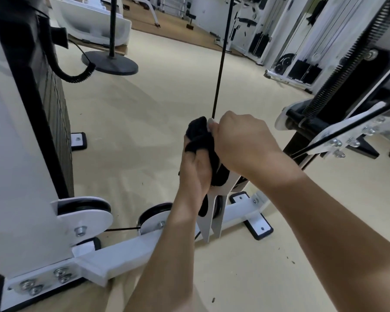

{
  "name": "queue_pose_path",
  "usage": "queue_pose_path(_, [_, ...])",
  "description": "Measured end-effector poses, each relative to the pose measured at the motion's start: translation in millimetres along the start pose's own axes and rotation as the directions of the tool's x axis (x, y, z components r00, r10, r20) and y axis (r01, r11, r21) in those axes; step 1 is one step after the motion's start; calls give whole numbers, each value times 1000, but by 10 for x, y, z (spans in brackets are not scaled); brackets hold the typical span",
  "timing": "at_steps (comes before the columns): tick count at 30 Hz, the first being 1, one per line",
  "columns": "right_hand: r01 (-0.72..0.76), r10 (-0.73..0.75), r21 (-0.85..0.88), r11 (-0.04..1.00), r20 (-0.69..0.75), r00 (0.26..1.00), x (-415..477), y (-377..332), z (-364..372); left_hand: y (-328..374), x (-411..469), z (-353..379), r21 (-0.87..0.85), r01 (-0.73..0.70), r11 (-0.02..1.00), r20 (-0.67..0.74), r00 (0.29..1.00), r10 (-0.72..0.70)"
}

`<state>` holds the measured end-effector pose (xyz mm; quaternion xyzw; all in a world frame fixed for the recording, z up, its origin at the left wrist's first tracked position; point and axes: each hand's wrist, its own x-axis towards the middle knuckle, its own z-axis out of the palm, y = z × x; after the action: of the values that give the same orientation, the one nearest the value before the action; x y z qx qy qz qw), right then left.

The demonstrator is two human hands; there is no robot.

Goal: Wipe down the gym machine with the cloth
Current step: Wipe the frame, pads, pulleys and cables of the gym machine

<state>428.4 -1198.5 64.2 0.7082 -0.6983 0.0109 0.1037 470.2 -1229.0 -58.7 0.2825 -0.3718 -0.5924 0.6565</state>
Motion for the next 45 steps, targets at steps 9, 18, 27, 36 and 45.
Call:
queue_pose_path(9, [91, -89, -78, 993, 25, 996, -25, 9, 3, -712, -200, -826, 169, 330, 929, -241, 928, -286])
queue_pose_path(18, [105, -107, -112, 988, -14, 994, 49, 5, 60, -439, -814, -182, 209, 103, 973, -353, 935, -23])
queue_pose_path(27, [128, -130, -68, 989, -25, 991, -13, -67, 43, -568, -676, -170, 284, -73, 956, -353, 919, 175])
queue_pose_path(36, [168, -168, -8, 986, -103, 980, -80, 31, 63, -852, -972, -191, 20, 354, 935, -524, 800, -292])
queue_pose_path(45, [106, -108, -89, 990, -18, 994, -4, 31, 61, -302, -1166, -521, 413, 192, 890, -619, 776, 120])
